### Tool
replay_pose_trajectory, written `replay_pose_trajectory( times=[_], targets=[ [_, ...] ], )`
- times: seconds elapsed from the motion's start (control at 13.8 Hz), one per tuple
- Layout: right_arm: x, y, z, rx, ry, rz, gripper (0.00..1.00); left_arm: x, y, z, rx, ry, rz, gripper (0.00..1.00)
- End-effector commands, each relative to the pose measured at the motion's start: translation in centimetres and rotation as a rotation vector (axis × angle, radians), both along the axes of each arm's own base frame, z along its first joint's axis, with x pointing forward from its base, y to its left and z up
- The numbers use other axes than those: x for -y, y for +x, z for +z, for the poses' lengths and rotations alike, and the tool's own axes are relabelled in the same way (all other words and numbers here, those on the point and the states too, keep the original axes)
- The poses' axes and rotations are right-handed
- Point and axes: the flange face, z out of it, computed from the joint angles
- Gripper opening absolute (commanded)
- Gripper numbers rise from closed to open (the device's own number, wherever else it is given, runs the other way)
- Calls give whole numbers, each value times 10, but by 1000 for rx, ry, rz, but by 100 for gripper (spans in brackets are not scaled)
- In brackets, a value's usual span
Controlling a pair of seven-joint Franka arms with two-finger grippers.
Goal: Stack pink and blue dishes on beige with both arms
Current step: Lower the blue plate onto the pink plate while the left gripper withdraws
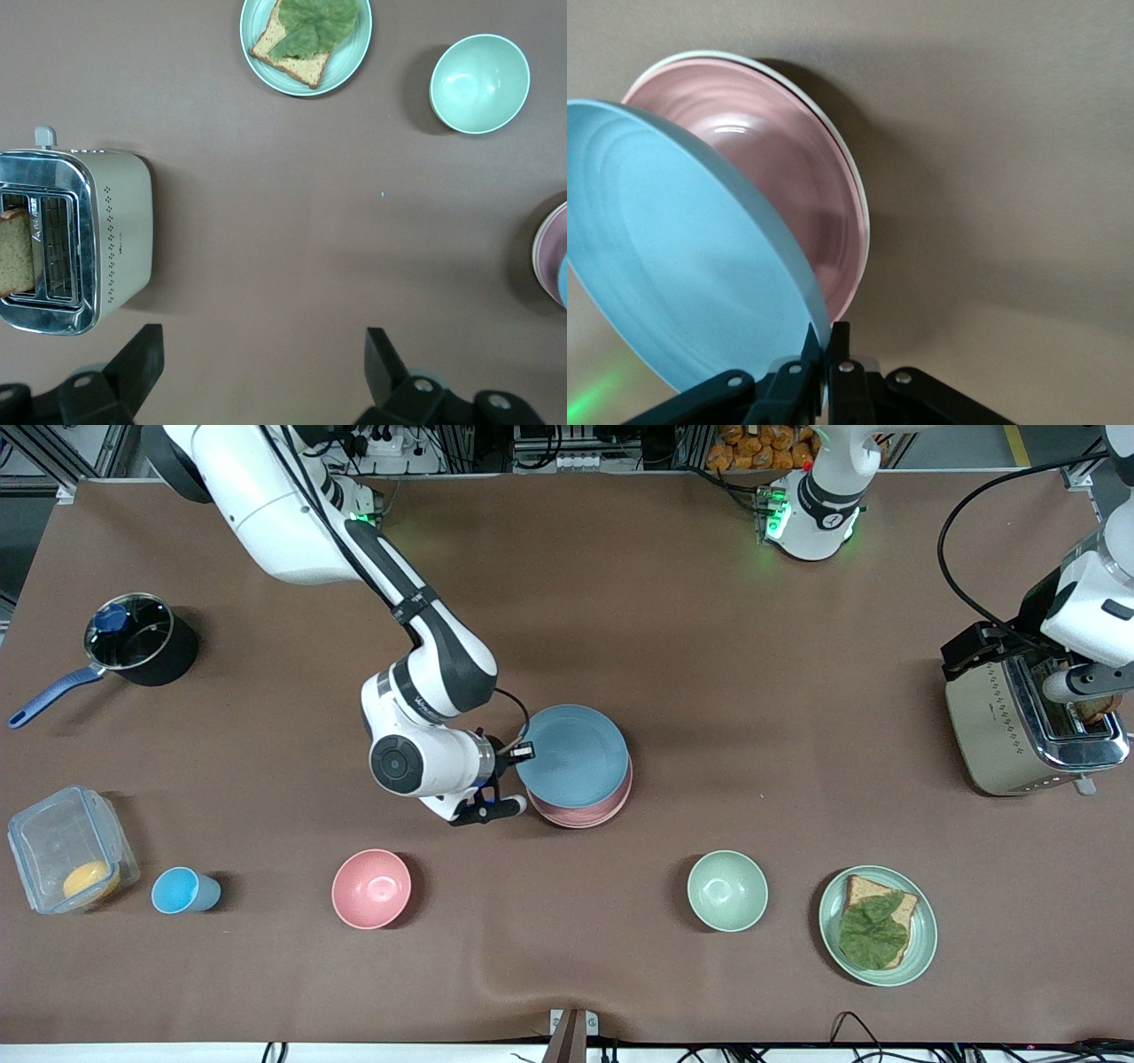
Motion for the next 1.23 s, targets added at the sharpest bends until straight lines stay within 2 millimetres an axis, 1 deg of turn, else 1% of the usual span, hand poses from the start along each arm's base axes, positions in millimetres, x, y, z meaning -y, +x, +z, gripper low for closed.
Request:
replay_pose_trajectory(
  times=[0.0,0.22,0.29,0.36,0.44,0.51,0.58,0.65,0.73,0.87,0.94,1.02,1.09,1.16],
  targets=[
    [-8,4,-8,-1,-10,-9,0,0,-1,4,-9,-14,-12,100],
    [-13,1,-13,5,-11,-4,0,2,-1,4,-9,-16,-15,100],
    [-14,2,-12,13,-8,-4,24,1,-1,3,-11,-16,-15,100],
    [-14,2,-13,20,-8,-4,79,2,-1,3,-11,-16,-17,100],
    [-17,0,-12,43,-32,29,100,2,-1,3,-11,-16,-17,100],
    [-21,-1,-8,84,-68,74,100,3,-1,3,-11,-16,-17,100],
    [-21,5,4,119,-80,89,100,3,-1,3,-11,-17,-17,100],
    [-16,13,14,134,-76,85,100,3,-1,3,-11,-17,-18,100],
    [-6,20,20,136,-72,72,100,3,-2,3,-12,-17,-17,100],
    [33,48,46,155,-56,34,100,3,-2,3,-14,-17,-16,100],
    [56,60,53,145,-62,41,100,3,-2,3,-14,-17,-16,100],
    [82,70,60,132,-77,58,100,3,-2,3,-14,-17,-16,100],
    [114,79,70,134,-106,72,100,3,-2,3,-14,-17,-16,100],
    [148,89,89,172,-146,93,100,3,-2,3,-14,-17,-16,100]
  ],
)
